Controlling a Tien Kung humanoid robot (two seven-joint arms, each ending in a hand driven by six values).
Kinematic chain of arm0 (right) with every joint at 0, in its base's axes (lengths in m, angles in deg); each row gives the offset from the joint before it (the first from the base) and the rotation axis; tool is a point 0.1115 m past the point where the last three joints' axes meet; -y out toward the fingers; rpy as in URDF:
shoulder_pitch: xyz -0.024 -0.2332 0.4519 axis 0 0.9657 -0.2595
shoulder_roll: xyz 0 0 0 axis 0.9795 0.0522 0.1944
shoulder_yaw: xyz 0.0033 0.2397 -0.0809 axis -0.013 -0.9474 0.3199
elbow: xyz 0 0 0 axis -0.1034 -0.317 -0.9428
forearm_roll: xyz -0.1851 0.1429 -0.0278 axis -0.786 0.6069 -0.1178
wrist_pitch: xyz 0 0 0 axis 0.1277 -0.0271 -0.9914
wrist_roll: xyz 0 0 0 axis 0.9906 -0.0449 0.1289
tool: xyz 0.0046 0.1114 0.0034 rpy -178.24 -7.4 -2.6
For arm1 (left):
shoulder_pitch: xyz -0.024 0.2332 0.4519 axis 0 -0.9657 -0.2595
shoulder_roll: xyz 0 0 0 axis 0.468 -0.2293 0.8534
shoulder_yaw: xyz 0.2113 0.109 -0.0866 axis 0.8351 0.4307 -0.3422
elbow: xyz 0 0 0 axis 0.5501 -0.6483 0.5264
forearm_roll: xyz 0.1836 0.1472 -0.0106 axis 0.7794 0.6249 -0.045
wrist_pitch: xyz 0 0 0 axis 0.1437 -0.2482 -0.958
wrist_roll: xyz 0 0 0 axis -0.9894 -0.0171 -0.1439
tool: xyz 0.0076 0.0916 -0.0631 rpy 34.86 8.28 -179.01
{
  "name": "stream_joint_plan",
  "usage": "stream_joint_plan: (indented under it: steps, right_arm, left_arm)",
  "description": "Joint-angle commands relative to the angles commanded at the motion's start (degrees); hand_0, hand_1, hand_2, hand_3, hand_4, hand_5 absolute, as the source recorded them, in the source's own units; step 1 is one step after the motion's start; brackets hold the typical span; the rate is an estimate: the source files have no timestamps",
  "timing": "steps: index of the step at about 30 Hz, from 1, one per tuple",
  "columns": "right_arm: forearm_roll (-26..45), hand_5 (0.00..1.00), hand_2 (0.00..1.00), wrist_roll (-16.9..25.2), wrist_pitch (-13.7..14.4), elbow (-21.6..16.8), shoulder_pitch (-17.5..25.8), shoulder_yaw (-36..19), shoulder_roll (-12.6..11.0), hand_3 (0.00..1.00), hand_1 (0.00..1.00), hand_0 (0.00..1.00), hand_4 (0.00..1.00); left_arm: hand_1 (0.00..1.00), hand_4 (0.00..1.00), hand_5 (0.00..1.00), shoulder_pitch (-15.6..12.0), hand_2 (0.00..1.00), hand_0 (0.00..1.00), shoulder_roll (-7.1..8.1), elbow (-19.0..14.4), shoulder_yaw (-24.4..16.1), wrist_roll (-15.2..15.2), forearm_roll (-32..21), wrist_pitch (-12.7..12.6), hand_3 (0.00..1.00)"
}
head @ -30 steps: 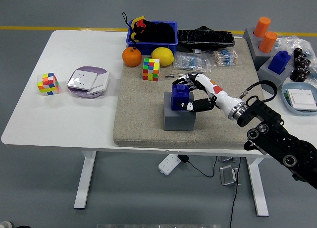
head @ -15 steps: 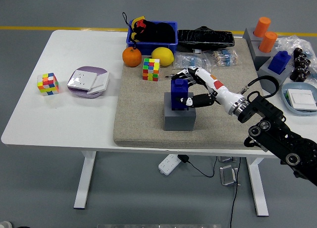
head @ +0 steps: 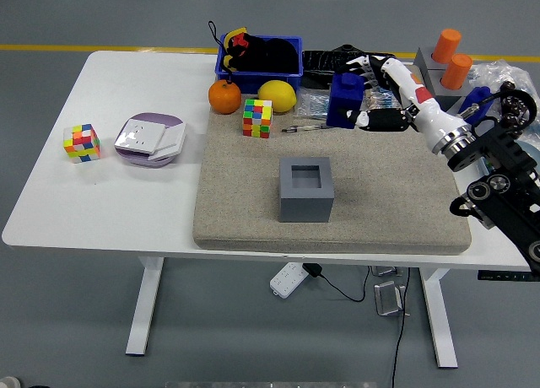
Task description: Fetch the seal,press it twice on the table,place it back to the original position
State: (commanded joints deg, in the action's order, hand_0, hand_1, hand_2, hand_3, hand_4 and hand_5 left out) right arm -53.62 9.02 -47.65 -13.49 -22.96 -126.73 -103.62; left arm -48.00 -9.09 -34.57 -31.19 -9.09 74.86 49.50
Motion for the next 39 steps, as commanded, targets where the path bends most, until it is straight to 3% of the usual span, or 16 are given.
stream_joint_plan:
  steps: [6, 19, 39]
  right_arm:
    - [1.6, 0.002, 0.451, 1.1, 0.6, 4.1, 4.1, -3.1, -0.5, 0.454, 0.424, 0.566, 0.751]
    - [2.3, 0.002, 0.450, 4.3, 2.2, 13.2, 9.5, -4.6, 3.0, 0.450, 0.422, 0.567, 0.749]
    - [4.7, 0.002, 0.442, 7.2, 1.5, 17.4, 10.5, -0.4, 4.3, 0.443, 0.414, 0.567, 0.744]
  left_arm:
    - [0.743, 0.622, 0.440, -0.2, 0.737, 0.791, -0.10, 0.0, 0.0, -0.1, 0.0, 0.0, 0.761]
    - [0.742, 0.623, 0.440, 0.0, 0.737, 0.791, -0.14, -0.1, 0.0, -0.1, 0.5, 0.0, 0.761]
    - [0.742, 0.623, 0.441, -0.4, 0.737, 0.791, -0.46, 0.0, 0.0, -0.1, 0.4, 0.1, 0.761]
